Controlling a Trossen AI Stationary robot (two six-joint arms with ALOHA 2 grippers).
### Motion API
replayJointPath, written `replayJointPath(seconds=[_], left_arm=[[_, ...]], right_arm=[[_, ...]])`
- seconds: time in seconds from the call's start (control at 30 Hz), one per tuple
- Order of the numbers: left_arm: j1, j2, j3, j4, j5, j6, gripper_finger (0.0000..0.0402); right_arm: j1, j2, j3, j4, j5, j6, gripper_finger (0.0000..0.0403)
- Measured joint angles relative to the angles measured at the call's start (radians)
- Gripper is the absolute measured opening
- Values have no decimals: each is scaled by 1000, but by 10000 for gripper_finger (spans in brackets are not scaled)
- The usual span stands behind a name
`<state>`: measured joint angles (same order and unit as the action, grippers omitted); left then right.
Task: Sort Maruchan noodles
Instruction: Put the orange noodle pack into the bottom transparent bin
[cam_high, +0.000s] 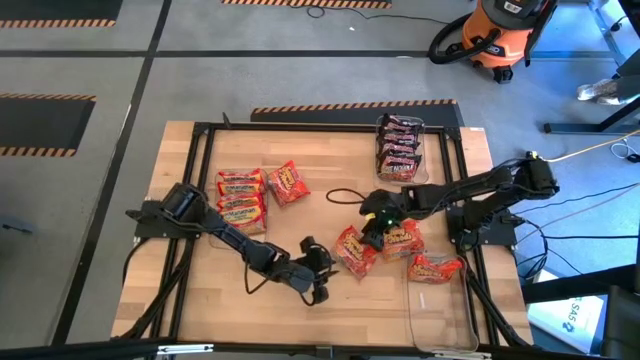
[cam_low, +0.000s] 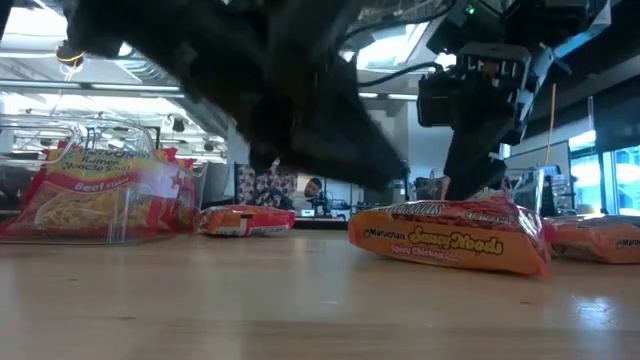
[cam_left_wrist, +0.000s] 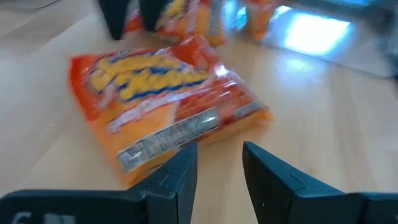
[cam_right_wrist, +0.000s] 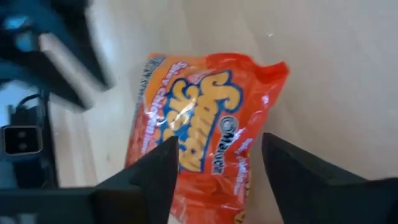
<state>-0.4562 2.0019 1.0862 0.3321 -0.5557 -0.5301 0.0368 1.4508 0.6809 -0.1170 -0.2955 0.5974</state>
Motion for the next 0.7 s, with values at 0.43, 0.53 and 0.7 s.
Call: replayJointPath(seconds=[0.43, 0.53, 0.7], left_arm=[[27, 72, 1, 70, 25, 65, 121], [38, 90, 0, 72, 30, 58, 121], [48, 131, 0, 65, 57, 3, 121]], right_arm=[[2, 78, -27, 62, 4, 6, 340], [2, 124, -27, 81, -27, 8, 341], [2, 162, -26, 151, -136, 8, 342]])
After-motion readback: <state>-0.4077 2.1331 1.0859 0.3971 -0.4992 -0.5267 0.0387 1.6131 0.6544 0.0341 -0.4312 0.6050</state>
